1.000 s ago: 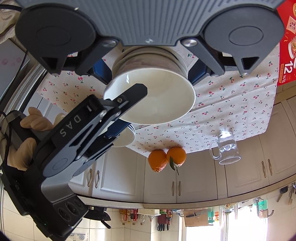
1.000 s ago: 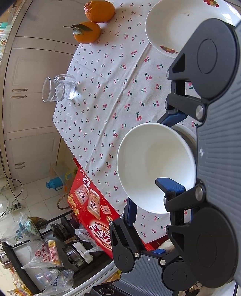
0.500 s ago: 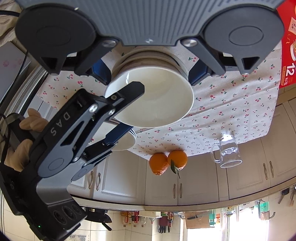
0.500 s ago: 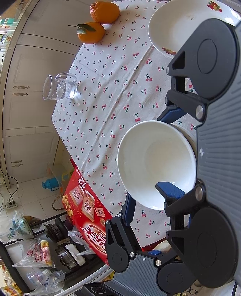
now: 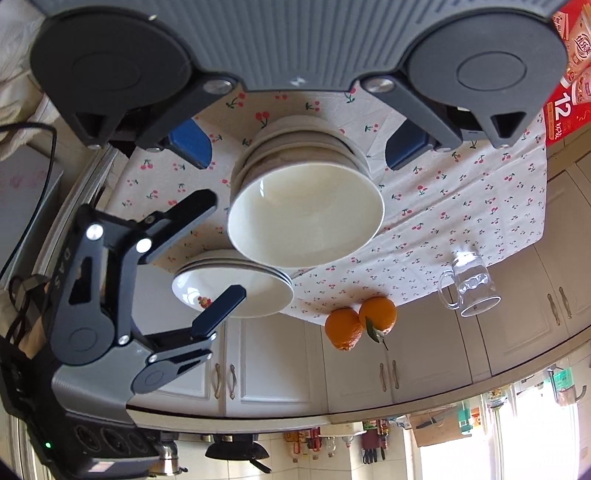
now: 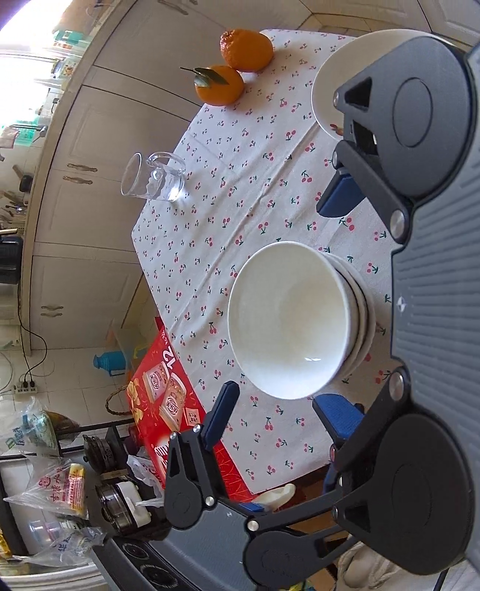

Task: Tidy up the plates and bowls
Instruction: 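Grip the bowl stack rim with the left tool while the right tool grips the opposite rim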

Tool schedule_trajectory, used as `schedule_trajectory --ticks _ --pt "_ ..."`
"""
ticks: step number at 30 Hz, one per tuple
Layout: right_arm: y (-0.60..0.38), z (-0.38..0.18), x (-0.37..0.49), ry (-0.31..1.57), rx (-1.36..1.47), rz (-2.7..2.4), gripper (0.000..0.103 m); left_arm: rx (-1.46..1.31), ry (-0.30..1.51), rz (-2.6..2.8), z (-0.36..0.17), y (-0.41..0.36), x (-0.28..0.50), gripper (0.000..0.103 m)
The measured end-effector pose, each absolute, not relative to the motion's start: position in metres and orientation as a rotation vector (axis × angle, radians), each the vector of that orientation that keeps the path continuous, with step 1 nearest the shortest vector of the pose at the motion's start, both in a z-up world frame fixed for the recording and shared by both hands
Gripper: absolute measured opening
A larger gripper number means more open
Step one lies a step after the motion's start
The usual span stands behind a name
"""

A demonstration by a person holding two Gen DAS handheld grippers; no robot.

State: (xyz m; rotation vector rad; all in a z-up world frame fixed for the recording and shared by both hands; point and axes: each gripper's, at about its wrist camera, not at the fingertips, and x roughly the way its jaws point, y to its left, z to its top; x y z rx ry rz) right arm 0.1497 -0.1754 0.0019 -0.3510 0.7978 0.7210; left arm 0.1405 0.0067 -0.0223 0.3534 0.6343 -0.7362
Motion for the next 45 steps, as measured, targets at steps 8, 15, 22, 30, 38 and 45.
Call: schedule_trajectory --ticks 8,15,22,30,38,45 --pt "-0.172 -0.036 0.127 0.818 -0.493 0.694 0.103 0.403 0.722 -0.765 -0.049 0.016 0.167 0.100" --pt "-0.164 -0.063 0.138 0.841 -0.548 0.704 0.103 0.458 0.757 -0.864 -0.066 0.011 0.188 0.100" --pt "-0.159 -0.072 0.163 0.853 -0.533 0.758 0.102 0.532 0.767 -0.986 -0.071 0.006 0.205 0.097" --pt "-0.153 -0.069 0.175 0.865 -0.548 0.839 0.101 0.538 0.744 -1.112 -0.066 0.008 0.212 0.093" --pt "-0.151 -0.068 0.180 0.881 -0.549 0.865 0.098 0.556 0.737 -1.163 -0.067 0.008 0.216 0.087" --pt "-0.151 -0.066 0.182 0.891 -0.543 0.884 0.094 0.558 0.729 -1.217 -0.066 0.007 0.223 0.086"
